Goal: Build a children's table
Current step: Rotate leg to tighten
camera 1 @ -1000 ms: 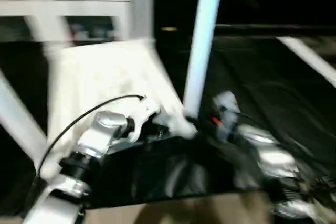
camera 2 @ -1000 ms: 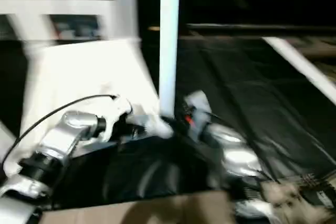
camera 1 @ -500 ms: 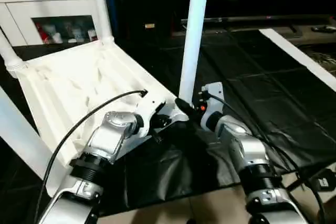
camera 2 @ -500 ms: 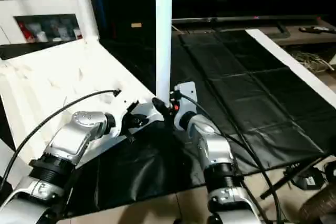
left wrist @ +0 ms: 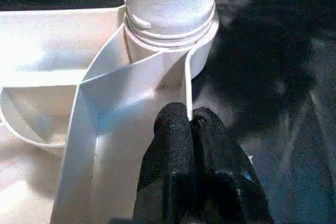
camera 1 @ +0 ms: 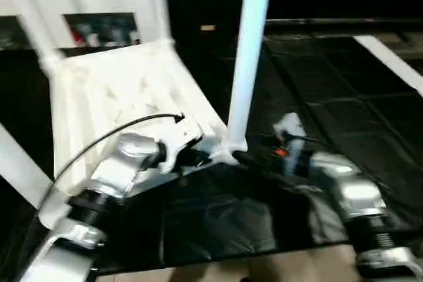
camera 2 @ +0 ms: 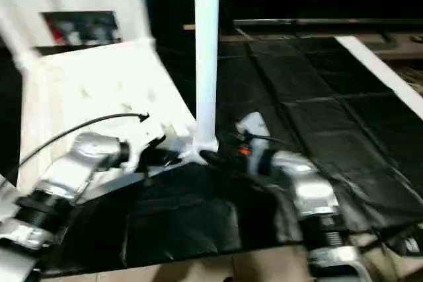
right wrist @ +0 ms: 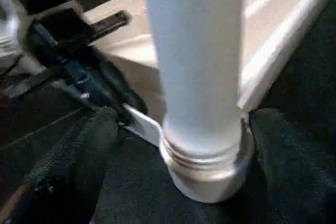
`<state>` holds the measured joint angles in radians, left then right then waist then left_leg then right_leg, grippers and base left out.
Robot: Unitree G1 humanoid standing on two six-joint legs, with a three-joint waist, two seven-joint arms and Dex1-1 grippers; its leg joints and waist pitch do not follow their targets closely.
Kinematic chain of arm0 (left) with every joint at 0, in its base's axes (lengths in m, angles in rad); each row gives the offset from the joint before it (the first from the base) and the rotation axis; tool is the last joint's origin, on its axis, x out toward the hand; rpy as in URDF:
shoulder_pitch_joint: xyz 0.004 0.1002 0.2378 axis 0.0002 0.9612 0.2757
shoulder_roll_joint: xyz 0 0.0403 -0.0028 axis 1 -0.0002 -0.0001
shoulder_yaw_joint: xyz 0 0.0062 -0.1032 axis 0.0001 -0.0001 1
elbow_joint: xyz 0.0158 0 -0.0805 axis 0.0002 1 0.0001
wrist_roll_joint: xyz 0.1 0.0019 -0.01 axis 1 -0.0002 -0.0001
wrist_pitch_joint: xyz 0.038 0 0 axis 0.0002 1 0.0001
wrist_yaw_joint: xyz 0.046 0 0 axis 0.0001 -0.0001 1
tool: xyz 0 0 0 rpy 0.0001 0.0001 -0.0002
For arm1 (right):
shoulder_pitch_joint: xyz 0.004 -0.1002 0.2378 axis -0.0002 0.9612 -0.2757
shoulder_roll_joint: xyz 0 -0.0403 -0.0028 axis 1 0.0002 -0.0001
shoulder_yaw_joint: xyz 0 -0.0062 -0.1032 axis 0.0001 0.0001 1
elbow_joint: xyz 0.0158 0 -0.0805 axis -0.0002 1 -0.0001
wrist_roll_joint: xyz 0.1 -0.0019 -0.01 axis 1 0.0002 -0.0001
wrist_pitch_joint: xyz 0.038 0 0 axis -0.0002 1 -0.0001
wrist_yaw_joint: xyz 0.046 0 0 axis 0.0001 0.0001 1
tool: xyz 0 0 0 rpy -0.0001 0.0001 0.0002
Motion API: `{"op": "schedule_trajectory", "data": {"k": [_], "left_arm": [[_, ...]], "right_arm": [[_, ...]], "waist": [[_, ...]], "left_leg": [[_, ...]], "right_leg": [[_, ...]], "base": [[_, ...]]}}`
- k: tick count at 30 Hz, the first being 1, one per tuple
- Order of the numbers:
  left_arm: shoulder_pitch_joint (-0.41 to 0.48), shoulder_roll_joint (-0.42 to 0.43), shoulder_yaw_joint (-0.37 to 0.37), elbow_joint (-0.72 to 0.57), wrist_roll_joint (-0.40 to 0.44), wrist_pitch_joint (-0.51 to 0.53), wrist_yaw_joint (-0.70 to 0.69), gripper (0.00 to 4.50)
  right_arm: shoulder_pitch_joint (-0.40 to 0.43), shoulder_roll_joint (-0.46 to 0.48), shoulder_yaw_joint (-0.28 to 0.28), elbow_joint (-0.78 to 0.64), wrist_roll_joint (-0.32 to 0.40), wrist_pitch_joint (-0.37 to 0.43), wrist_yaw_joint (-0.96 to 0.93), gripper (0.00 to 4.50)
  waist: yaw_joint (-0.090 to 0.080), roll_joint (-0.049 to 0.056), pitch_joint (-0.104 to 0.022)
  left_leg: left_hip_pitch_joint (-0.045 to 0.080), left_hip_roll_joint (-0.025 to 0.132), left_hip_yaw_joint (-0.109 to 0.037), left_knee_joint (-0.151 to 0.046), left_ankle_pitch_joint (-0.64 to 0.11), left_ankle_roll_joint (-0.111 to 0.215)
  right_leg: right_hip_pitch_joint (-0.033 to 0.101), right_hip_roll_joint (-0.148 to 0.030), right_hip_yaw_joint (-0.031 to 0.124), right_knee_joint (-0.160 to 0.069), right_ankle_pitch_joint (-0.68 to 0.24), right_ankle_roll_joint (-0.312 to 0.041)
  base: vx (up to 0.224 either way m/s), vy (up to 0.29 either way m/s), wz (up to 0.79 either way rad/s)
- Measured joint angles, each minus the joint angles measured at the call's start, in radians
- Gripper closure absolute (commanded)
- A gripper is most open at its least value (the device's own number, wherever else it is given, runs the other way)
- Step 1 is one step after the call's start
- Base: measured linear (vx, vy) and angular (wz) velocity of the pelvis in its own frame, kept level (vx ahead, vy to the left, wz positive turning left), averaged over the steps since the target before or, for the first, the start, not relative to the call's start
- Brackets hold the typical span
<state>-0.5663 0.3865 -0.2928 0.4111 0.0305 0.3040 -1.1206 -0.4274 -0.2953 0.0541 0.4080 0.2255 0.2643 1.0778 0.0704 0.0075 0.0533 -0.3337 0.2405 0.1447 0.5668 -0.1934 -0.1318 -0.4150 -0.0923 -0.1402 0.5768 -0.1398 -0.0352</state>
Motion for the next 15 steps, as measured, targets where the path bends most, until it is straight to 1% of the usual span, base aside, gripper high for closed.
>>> {"op": "schedule_trajectory", "data": {"k": [3, 4, 6, 9, 11, 12, 13, 14, 15], "left_arm": [[-0.021, 0.049, -0.031, 0.039, -0.009, -0.075, -0.105, 4.50], [-0.023, 0.066, -0.038, 0.048, -0.010, -0.097, -0.136, 4.50], [-0.025, 0.085, -0.044, 0.066, -0.011, -0.135, -0.191, 4.50], [-0.034, 0.095, -0.061, 0.075, -0.014, -0.169, -0.253, 4.50], [-0.037, 0.094, -0.075, 0.075, -0.015, -0.189, -0.278, 4.50], [-0.038, 0.094, -0.079, 0.075, -0.015, -0.202, -0.292, 4.50], [-0.038, 0.094, -0.081, 0.076, -0.015, -0.207, -0.299, 4.50], [-0.041, 0.095, -0.085, 0.079, -0.015, -0.216, -0.303, 4.50], [-0.045, 0.095, -0.090, 0.083, -0.015, -0.223, -0.307, 4.50]], "right_arm": [[-0.017, -0.072, 0.042, 0.001, 0.004, -0.003, 0.126, 0.05], [-0.028, -0.086, 0.047, 0.003, 0.007, -0.003, 0.161, 0.05], [-0.054, -0.097, 0.058, 0.010, 0.008, -0.010, 0.215, 0.05], [-0.085, -0.090, 0.085, 0.047, 0.007, -0.039, 0.259, 0.05], [-0.094, -0.087, 0.100, 0.069, 0.004, -0.050, 0.280, 0.31], [-0.099, -0.084, 0.109, 0.077, 0.000, -0.052, 0.291, 0.31], [-0.100, -0.080, 0.112, 0.079, -0.001, -0.053, 0.298, 0.51], [-0.101, -0.078, 0.116, 0.080, -0.001, -0.053, 0.307, 0.51], [-0.101, -0.077, 0.119, 0.080, 0.000, -0.053, 0.314, 0.63]], "waist": [[0.018, 0.000, 0.000], [0.020, 0.000, 0.000], [0.024, -0.001, 0.000], [0.035, -0.003, -0.001], [0.044, -0.004, -0.001], [0.047, -0.005, -0.002], [0.048, -0.005, -0.001], [0.050, -0.005, -0.001], [0.051, -0.006, -0.001]], "left_leg": [[0.000, -0.001, 0.004, 0.001, 0.000, 0.000], [0.001, -0.001, 0.006, 0.001, 0.000, 0.000], [0.001, -0.001, 0.010, 0.002, 0.000, 0.000], [0.001, -0.001, 0.012, 0.005, 0.000, 0.000], [0.001, 0.000, 0.015, 0.005, 0.000, 0.000], [0.001, 0.000, 0.016, 0.006, 0.000, 0.000], [0.001, 0.000, 0.017, 0.006, 0.000, 0.000], [0.001, 0.000, 0.019, 0.007, 0.000, 0.001], [0.001, 0.000, 0.020, 0.008, 0.000, 0.001]], "right_leg": [[0.000, 0.001, 0.008, 0.001, 0.000, 0.001], [0.000, 0.002, 0.012, 0.001, -0.001, 0.001], [0.000, 0.002, 0.018, 0.003, -0.001, 0.002], [0.001, 0.001, 0.021, 0.003, -0.001, 0.003], [0.001, 0.000, 0.024, 0.004, -0.002, 0.003], [0.001, 0.000, 0.025, 0.004, -0.002, 0.004], [0.000, 0.000, 0.027, 0.005, -0.003, 0.005], [0.000, 0.000, 0.029, 0.007, -0.004, 0.007], [0.000, 0.000, 0.032, 0.009, -0.005, 0.009]], "base": [[0.000, 0.000, 0.00], [0.000, 0.000, 0.00], [0.000, 0.000, 0.00], [0.000, 0.000, 0.00], [0.000, 0.000, 0.00], [0.000, 0.000, 0.00], [0.000, 0.000, 0.00], [0.000, 0.000, 0.00], [0.000, 0.000, 0.00]]}}
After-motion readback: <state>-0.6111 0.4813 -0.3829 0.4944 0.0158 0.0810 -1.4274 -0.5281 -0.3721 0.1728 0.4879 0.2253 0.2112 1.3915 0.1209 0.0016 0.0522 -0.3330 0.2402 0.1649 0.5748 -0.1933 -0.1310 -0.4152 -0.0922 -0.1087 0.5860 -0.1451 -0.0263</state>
